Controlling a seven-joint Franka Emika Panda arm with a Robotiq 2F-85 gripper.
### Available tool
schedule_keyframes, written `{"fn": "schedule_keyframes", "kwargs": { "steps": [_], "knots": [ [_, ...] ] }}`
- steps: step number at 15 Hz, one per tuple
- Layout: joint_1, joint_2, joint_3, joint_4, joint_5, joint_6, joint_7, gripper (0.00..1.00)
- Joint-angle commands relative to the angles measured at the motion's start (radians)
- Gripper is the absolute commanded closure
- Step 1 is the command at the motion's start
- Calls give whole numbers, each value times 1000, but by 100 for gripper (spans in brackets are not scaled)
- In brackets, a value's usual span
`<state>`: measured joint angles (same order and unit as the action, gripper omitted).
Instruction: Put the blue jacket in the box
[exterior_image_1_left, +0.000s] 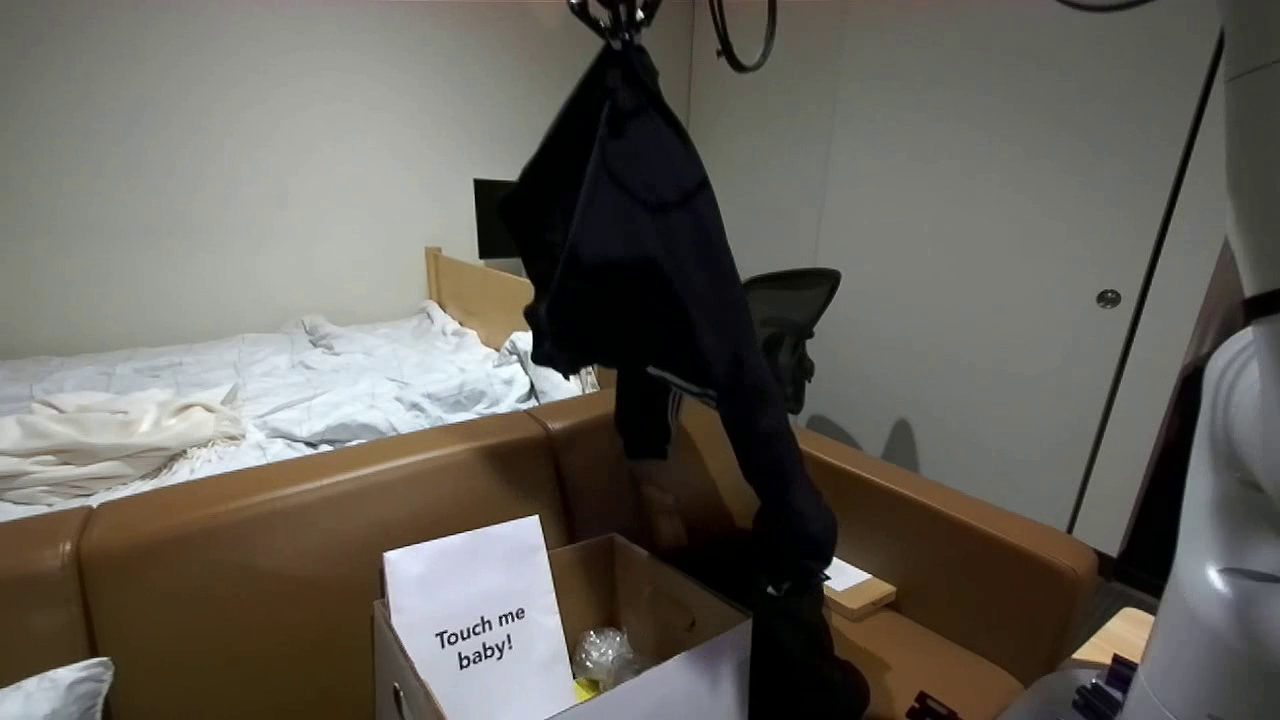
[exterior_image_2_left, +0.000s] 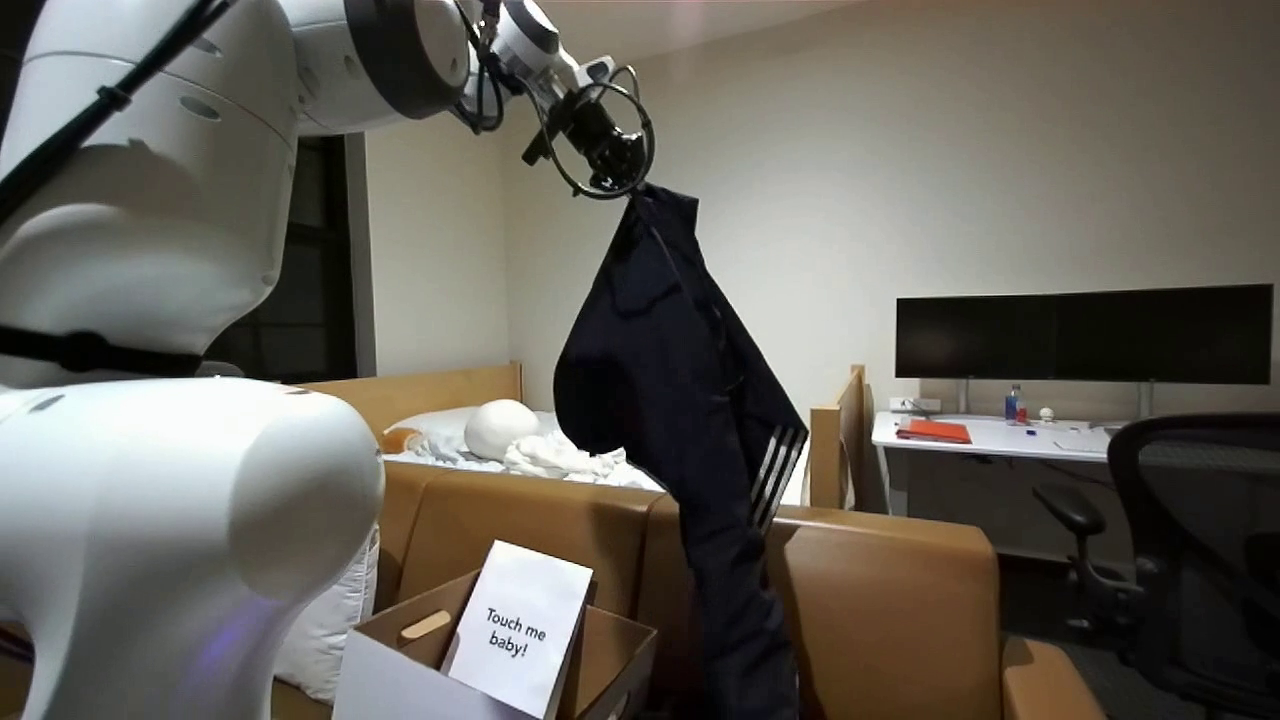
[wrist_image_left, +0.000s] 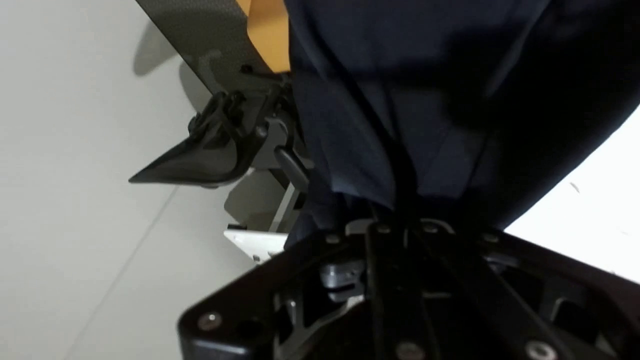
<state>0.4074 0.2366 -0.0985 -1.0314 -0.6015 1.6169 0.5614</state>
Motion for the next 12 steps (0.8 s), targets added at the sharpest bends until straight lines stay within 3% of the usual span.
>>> {"fn": "schedule_keyframes", "kwargs": {
  "steps": [1, 5, 12],
  "knots": [
    [99, -31, 21, 112, -117, -25, 110, 99],
    [249, -16, 42, 297, -259, -125, 273, 99],
    [583, 70, 44, 556, -630, -272, 500, 99]
  ]
}}
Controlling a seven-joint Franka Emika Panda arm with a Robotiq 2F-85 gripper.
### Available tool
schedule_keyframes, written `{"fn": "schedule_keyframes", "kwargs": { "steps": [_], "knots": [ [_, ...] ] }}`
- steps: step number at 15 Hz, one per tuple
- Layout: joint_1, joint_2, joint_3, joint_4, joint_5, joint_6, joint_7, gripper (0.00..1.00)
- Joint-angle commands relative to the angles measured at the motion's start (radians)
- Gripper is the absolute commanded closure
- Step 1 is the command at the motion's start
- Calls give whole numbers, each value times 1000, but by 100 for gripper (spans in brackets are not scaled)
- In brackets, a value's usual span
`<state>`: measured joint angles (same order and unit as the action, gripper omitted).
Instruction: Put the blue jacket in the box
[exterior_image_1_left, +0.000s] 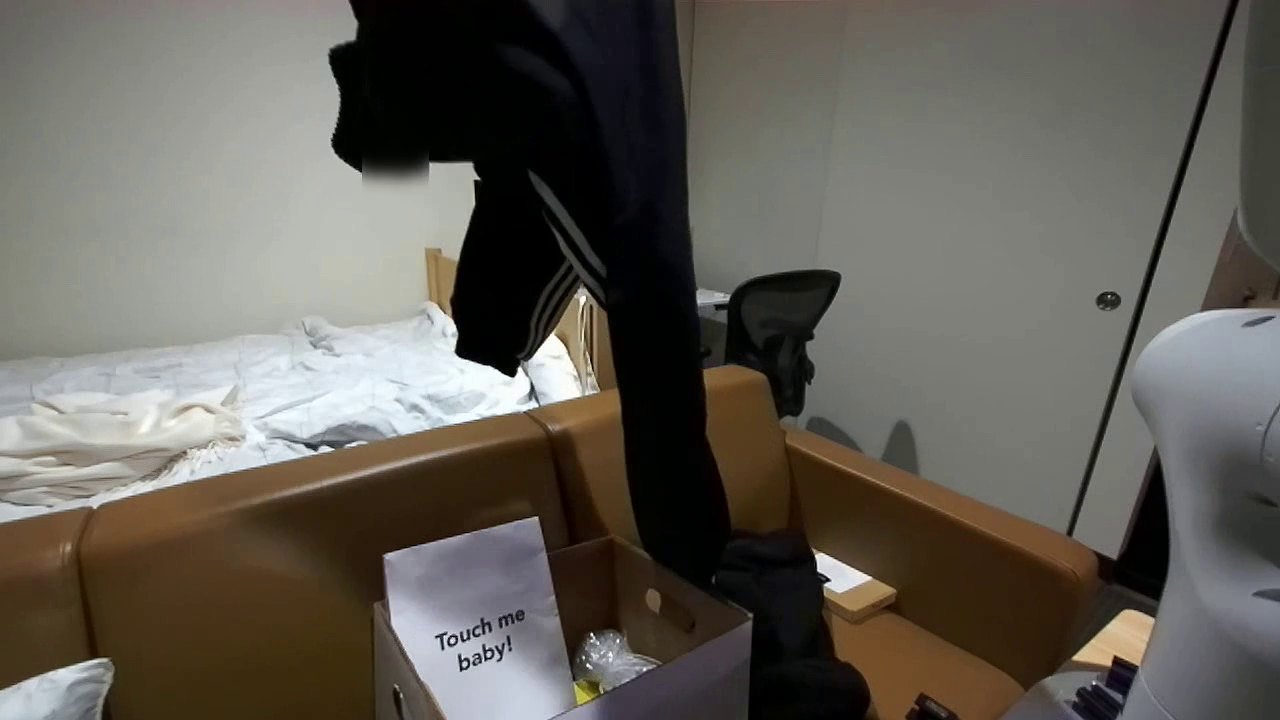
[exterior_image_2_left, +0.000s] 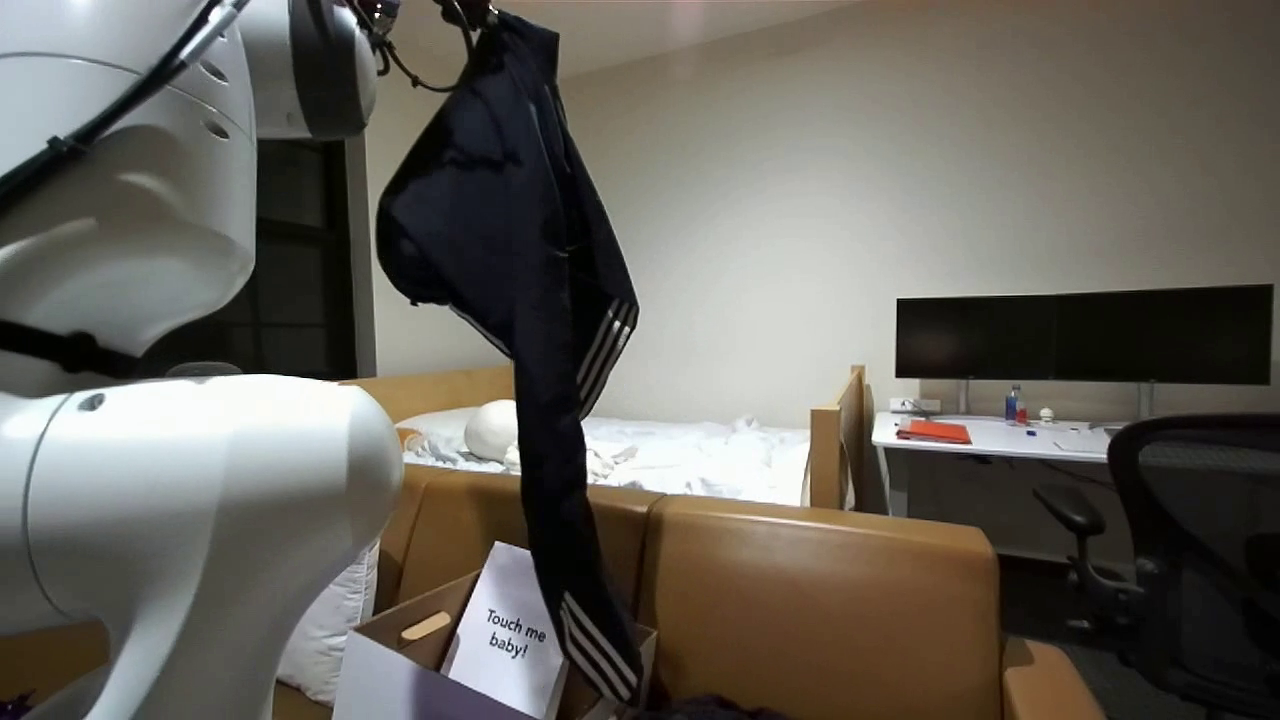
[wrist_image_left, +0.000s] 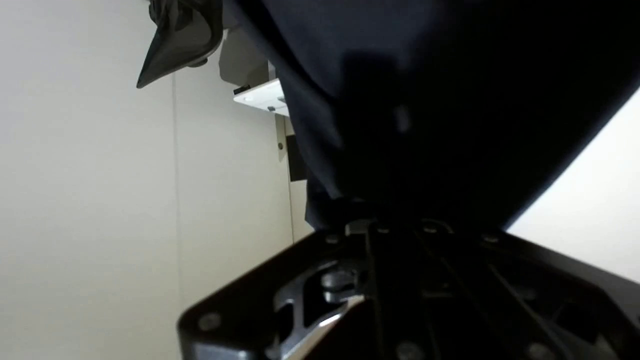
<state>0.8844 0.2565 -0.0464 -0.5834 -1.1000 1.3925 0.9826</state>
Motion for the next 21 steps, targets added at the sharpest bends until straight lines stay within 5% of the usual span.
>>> {"fn": "schedule_keyframes", "kwargs": {
  "steps": [1, 4, 6, 7, 10, 16, 21],
  "knots": [
    [151, 59, -11, 125, -176, -58, 101, 99],
    [216, 154, -4, 260, -271, -43, 110, 99],
    [200, 187, -6, 313, -215, -7, 105, 99],
    [188, 142, -4, 225, -180, 16, 149, 99],
    [63, 153, 23, 237, -19, 85, 134, 99],
    [-280, 253, 78, 213, 536, 146, 66, 99],
    [-430, 455, 96, 235, 887, 153, 25, 99]
  ]
}}
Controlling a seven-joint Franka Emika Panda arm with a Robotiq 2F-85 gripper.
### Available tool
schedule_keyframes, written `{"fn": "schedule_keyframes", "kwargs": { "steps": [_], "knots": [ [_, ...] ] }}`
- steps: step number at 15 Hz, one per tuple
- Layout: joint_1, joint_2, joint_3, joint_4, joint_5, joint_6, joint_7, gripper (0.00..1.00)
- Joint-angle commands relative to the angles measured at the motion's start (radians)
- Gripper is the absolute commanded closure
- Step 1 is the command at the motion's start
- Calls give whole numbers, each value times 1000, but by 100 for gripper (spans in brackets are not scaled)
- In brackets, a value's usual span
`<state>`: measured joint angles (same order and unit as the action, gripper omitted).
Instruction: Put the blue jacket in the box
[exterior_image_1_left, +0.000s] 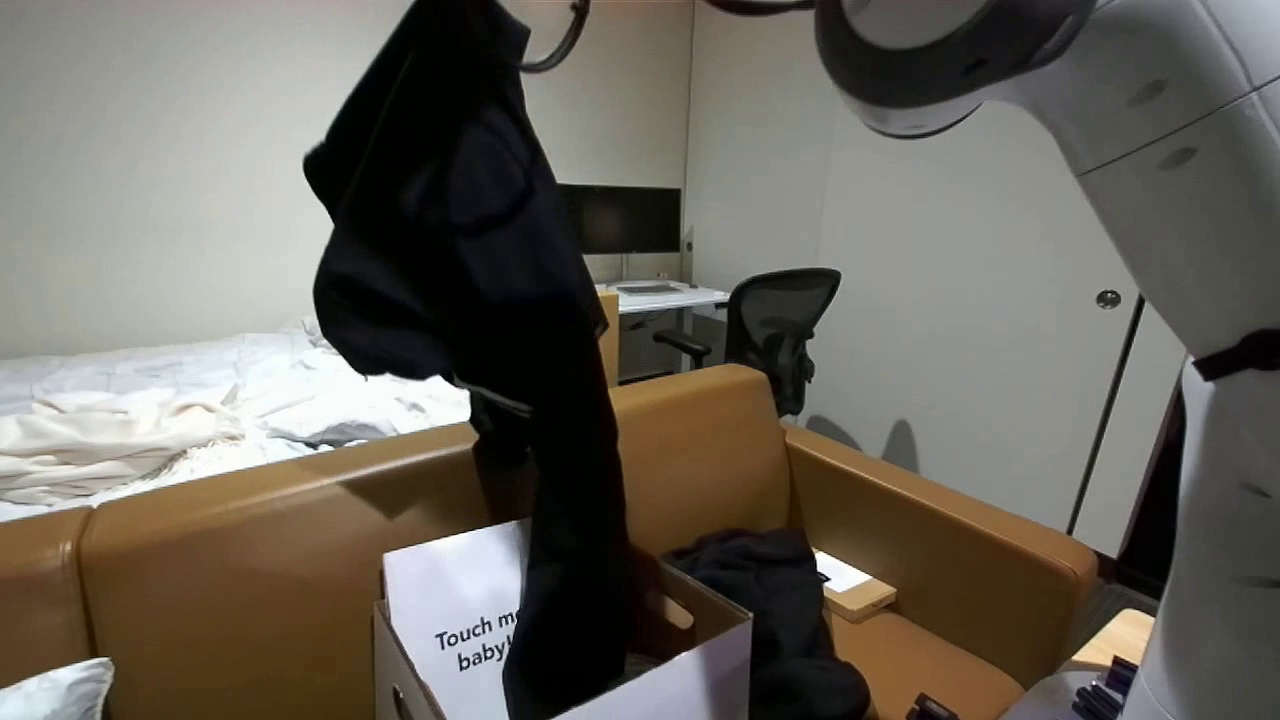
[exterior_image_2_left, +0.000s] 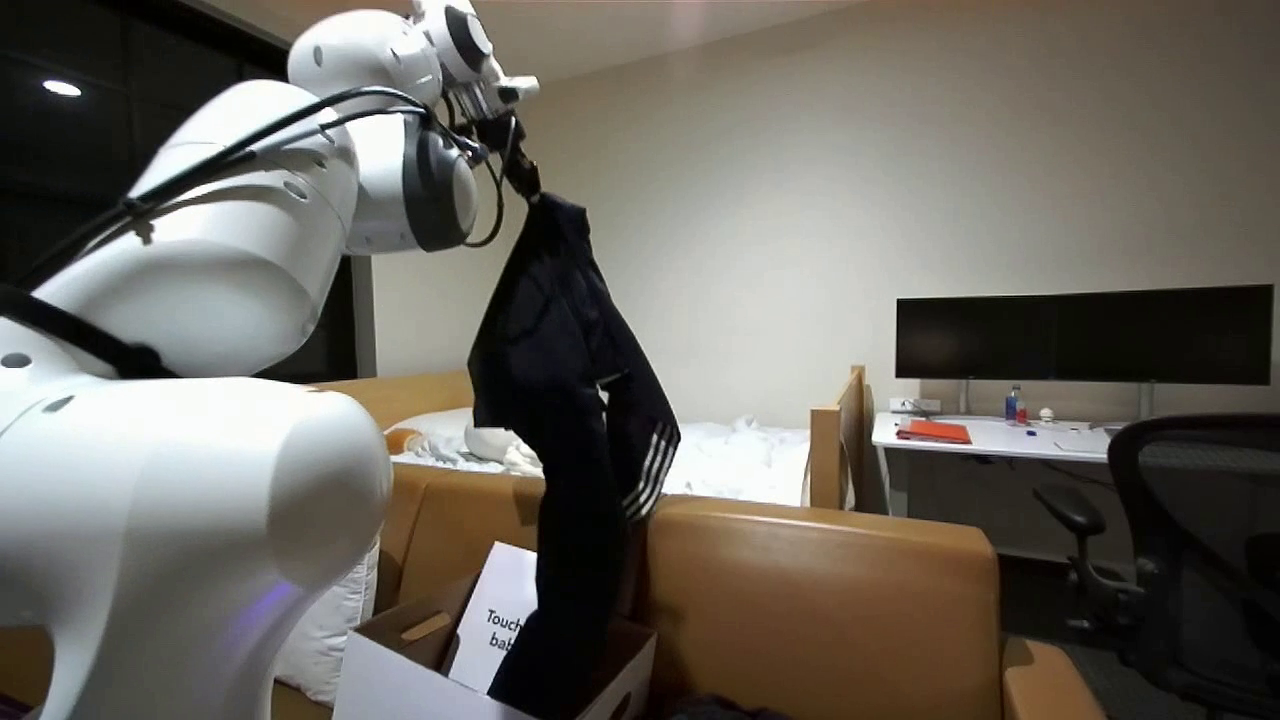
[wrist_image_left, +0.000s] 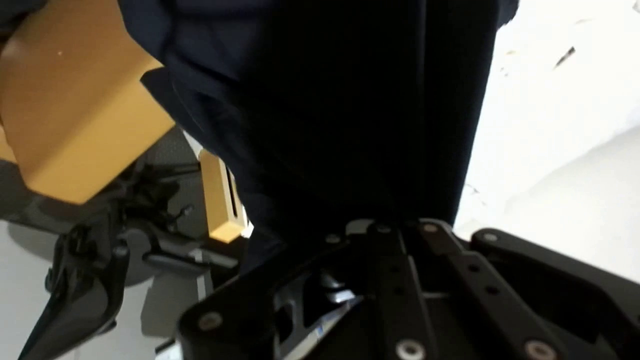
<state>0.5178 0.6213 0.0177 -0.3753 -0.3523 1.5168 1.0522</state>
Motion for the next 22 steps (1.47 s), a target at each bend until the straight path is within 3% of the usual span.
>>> {"fn": "schedule_keyframes", "kwargs": {
  "steps": [1, 5, 6, 7, 8, 11, 13, 15, 18, 22],
  "knots": [
    [-84, 134, 42, 30, 193, 35, -55, 99],
    [-158, 256, 90, 16, 367, 9, -118, 99],
    [-180, 243, 89, 1, 390, -78, -129, 99],
    [-181, 216, 45, -3, 354, -168, -113, 99],
    [-153, 274, 42, 18, 351, -66, -91, 96],
    [-178, 241, 34, -3, 351, -138, -94, 99],
    [-203, 290, 100, -28, 451, -128, -79, 99],
    [-202, 391, 131, 50, 518, -138, -76, 99],
    [-218, 455, 178, -4, 604, -141, -96, 99],
    [-240, 560, 191, -1, 656, -234, -16, 99]
  ]
}}
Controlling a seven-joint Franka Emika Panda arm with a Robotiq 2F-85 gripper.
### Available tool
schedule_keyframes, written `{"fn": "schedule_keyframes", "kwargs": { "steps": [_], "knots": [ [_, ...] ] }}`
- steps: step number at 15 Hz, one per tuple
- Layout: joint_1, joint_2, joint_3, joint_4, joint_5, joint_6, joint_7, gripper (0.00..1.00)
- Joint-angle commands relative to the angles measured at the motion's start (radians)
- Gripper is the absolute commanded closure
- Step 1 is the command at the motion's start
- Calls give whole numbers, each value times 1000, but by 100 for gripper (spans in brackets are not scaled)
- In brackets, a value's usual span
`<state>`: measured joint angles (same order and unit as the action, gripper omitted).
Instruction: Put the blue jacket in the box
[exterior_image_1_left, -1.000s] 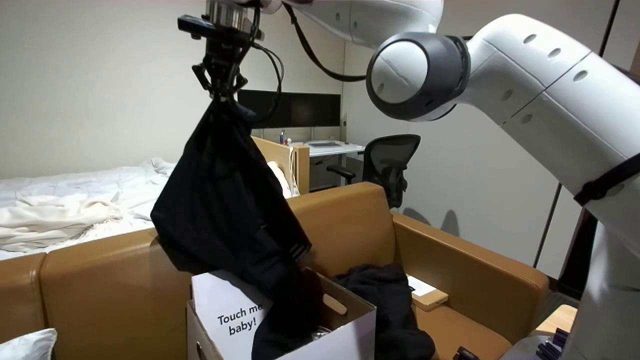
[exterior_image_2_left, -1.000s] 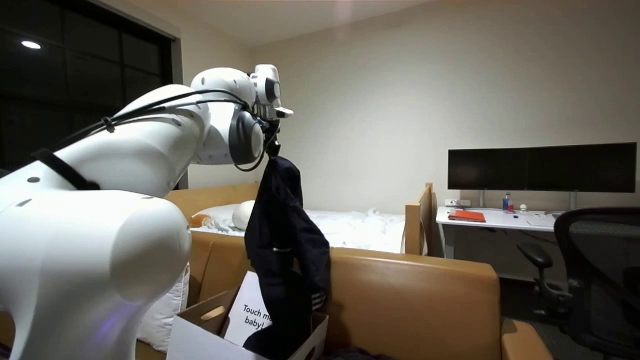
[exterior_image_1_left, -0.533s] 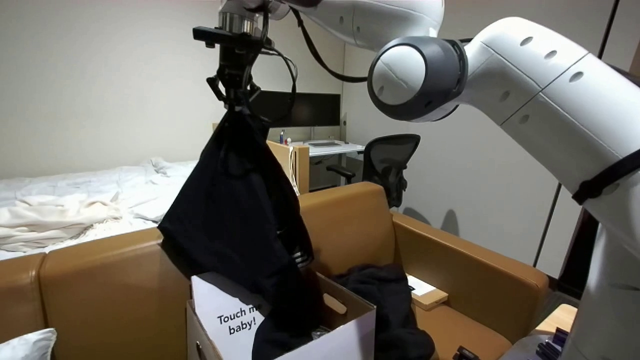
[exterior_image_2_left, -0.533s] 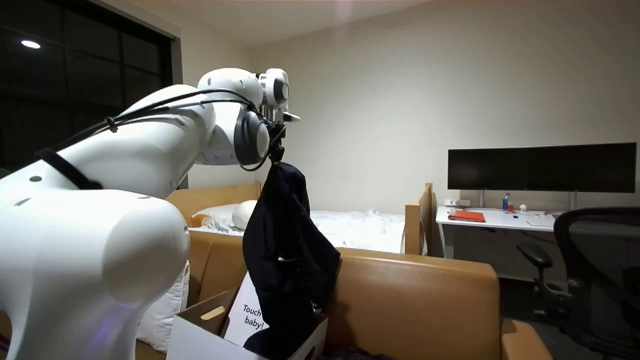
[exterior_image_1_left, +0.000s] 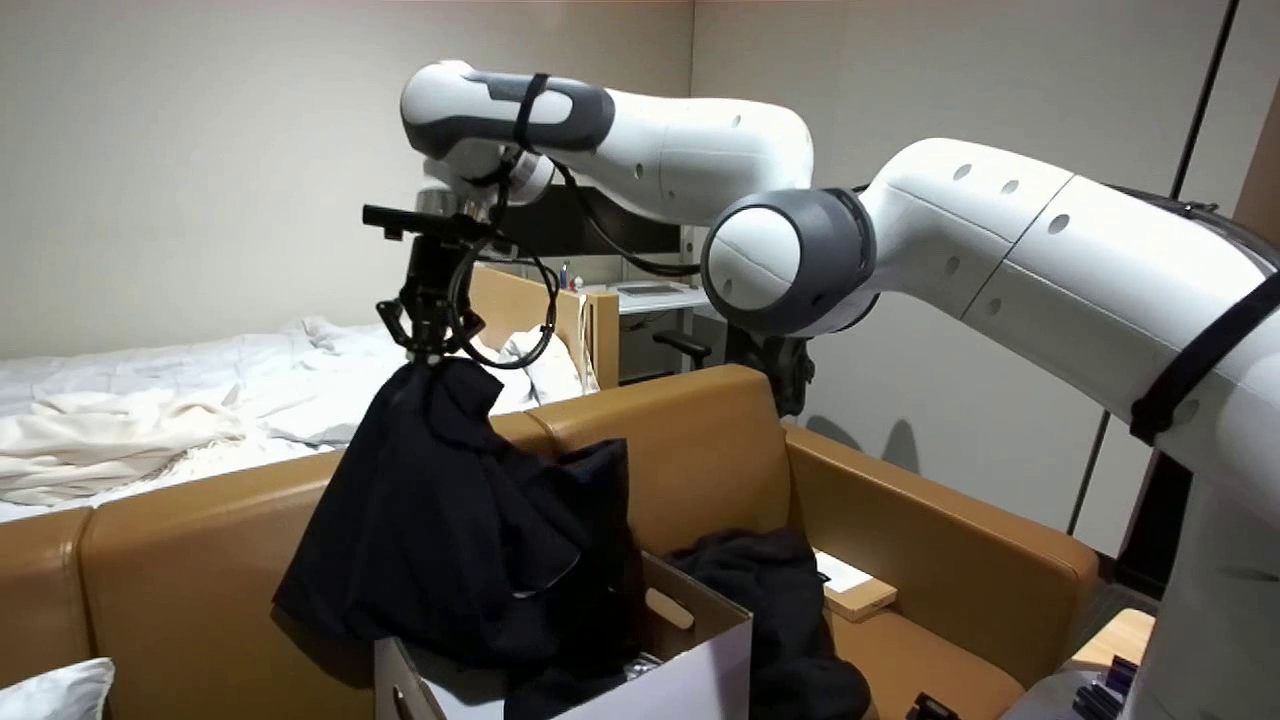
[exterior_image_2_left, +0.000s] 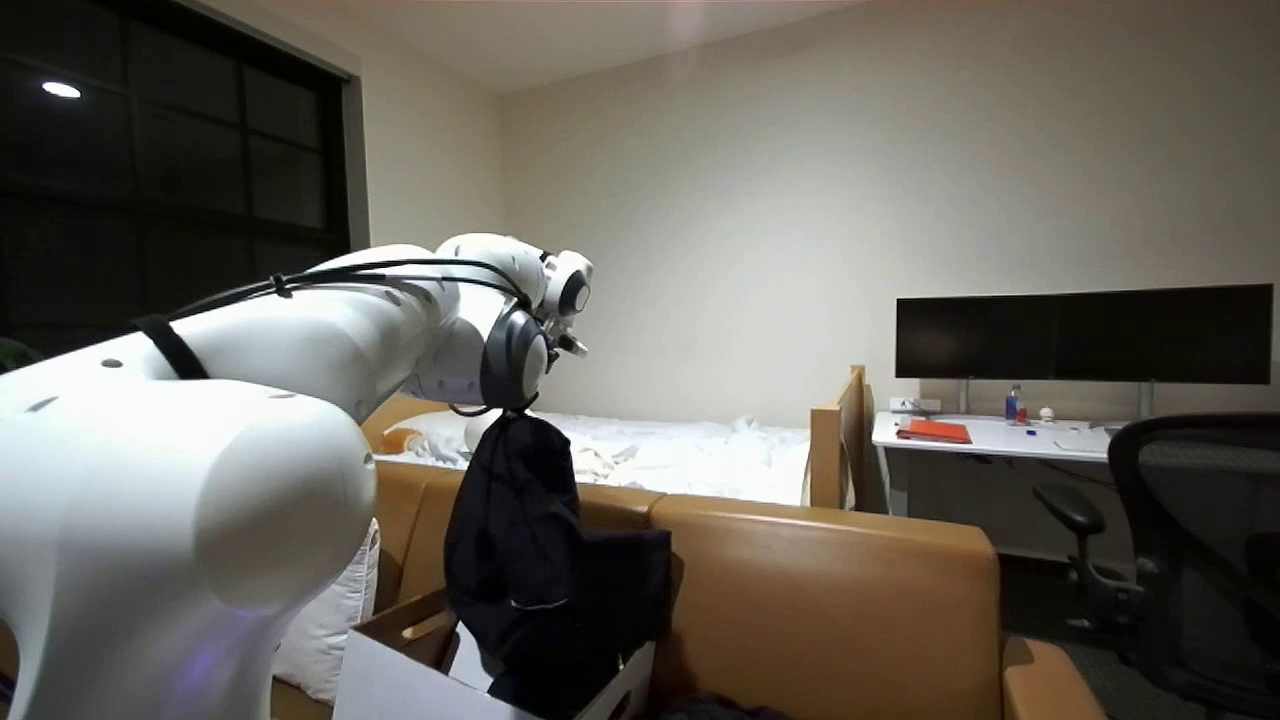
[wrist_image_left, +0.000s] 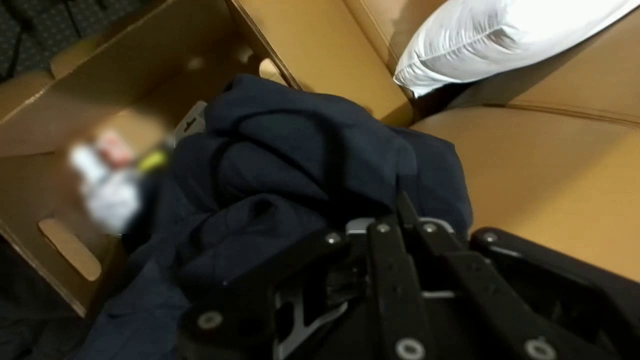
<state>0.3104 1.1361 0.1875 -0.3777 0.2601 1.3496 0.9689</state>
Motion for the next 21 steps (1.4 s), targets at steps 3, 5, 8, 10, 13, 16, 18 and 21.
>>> {"fn": "schedule_keyframes", "kwargs": {
  "steps": [3, 5, 8, 10, 13, 16, 18, 21],
  "knots": [
    [-23, 84, -1, 31, 12, -63, 69, 99],
    [-38, 71, -1, -25, 12, -36, 65, 96],
    [-28, 80, -14, -21, -3, -46, 83, 99],
    [-76, 164, -18, -18, 24, -7, 157, 99],
    [-101, 285, -50, 46, 8, 45, 241, 99],
    [-130, 375, -68, 15, 4, 149, 324, 99],
    [-135, 351, -72, -130, 18, 254, 392, 99],
    [-129, 364, -87, -218, 22, 366, 508, 99]
  ]
}}
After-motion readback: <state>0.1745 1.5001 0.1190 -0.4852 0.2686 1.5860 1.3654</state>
